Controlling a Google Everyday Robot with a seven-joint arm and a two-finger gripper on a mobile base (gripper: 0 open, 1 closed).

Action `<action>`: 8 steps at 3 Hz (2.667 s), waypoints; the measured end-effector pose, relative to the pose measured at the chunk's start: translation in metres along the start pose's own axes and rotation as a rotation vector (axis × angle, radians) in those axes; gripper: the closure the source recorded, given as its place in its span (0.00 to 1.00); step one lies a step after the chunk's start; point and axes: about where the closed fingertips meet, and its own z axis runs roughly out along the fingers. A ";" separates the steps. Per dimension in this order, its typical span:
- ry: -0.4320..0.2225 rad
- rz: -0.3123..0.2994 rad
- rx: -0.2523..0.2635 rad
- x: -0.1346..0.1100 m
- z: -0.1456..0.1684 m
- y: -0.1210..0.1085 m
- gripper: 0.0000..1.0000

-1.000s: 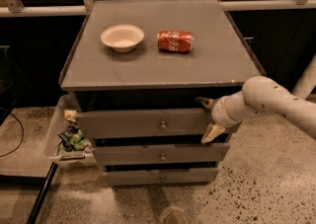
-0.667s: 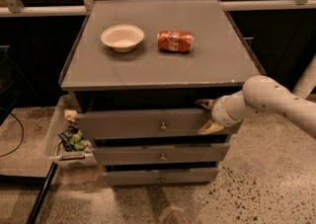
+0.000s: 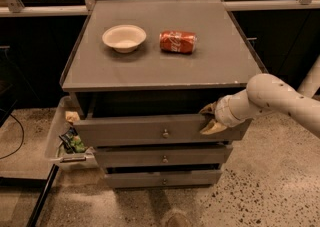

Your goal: Open top drawer

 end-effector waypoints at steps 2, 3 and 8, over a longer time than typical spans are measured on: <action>0.000 0.000 0.000 0.000 0.000 0.000 0.72; 0.002 -0.024 -0.019 -0.009 0.001 -0.002 0.49; 0.016 -0.005 -0.039 -0.007 -0.042 0.052 0.00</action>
Offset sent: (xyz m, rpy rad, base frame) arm 0.0000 0.0000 0.0005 0.0000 0.0000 0.0001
